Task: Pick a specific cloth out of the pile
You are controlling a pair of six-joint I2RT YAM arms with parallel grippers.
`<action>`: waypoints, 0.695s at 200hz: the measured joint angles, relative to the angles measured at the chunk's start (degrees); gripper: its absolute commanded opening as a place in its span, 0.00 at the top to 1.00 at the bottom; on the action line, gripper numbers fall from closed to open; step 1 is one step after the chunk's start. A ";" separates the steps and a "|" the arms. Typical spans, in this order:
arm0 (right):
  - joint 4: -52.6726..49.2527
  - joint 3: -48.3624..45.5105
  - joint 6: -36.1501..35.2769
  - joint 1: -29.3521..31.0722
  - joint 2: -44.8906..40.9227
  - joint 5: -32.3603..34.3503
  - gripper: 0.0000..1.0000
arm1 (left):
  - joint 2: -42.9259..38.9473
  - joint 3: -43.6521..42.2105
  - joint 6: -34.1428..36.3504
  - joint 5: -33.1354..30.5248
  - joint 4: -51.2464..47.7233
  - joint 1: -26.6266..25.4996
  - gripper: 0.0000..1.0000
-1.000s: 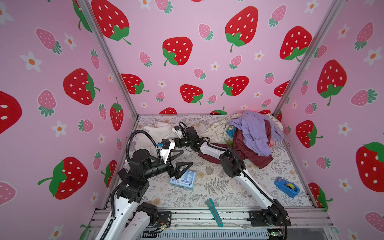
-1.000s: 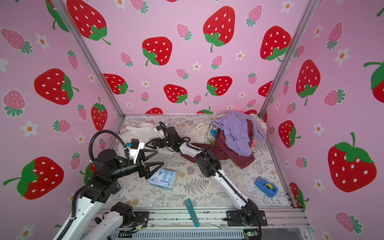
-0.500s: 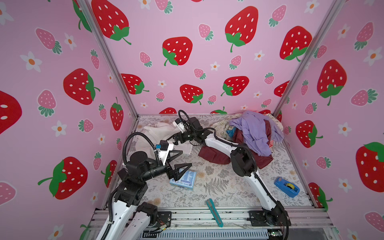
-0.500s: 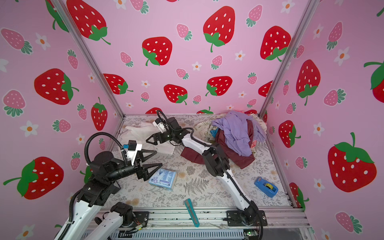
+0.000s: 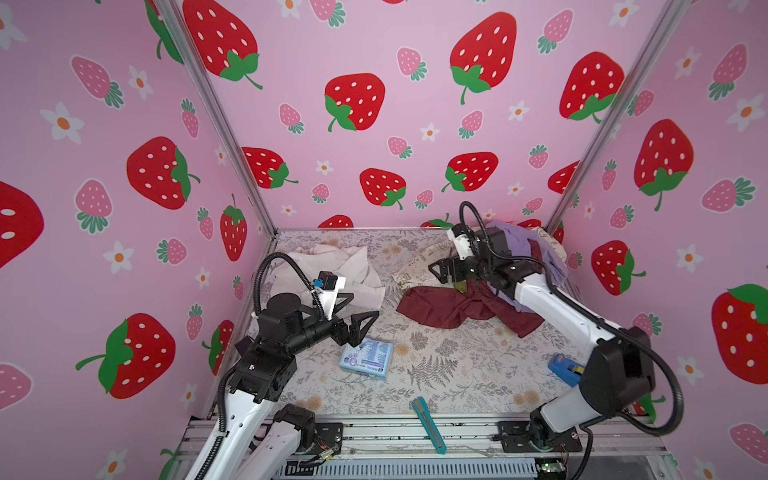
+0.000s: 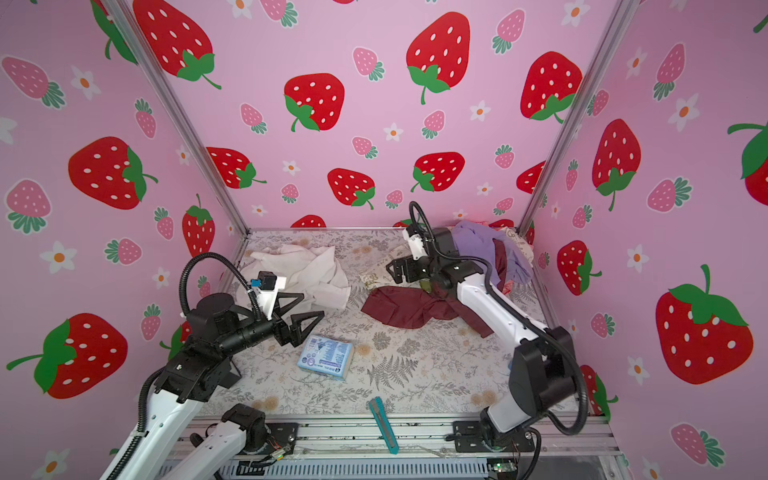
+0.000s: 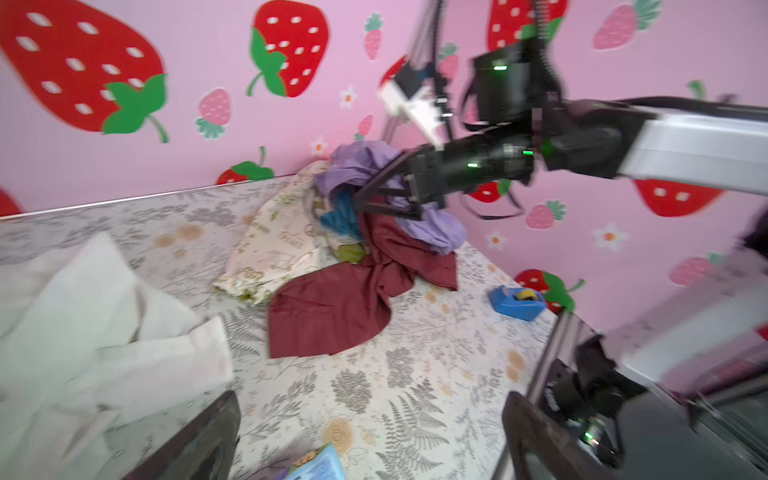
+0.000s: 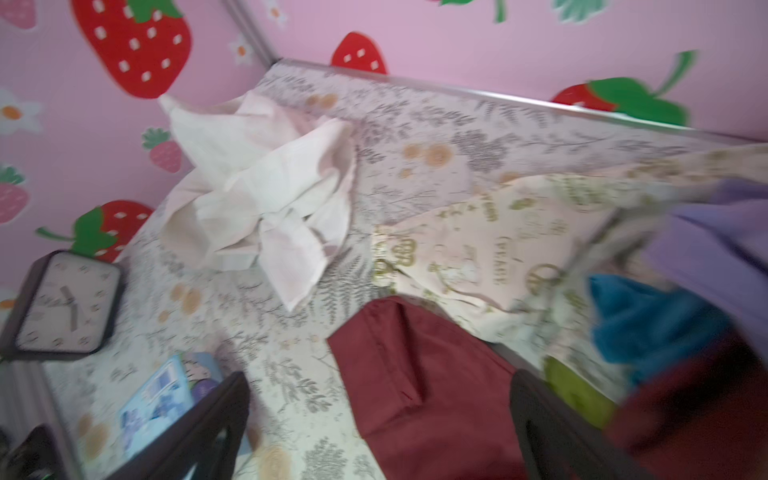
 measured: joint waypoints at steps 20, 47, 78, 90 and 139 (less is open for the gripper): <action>0.76 -7.63 -0.24 -3.78 -6.45 7.78 0.00 | 2.29 -0.26 -0.81 -15.67 -0.76 -0.04 0.01; 5.95 -20.74 -0.63 -8.37 -13.27 18.16 0.00 | 4.55 -3.91 -0.63 -32.87 1.95 -0.04 0.01; 19.74 -35.30 -3.26 -11.02 -17.22 29.07 0.00 | 8.46 -16.46 2.32 -46.84 17.49 -0.04 0.01; 25.29 -39.26 -5.22 -11.10 -17.03 32.41 0.00 | 11.08 -22.10 4.42 -50.53 24.20 -0.04 0.01; 45.11 -45.86 -10.88 -11.63 -9.70 41.00 0.00 | 22.77 -29.03 10.45 -56.33 42.69 0.85 0.01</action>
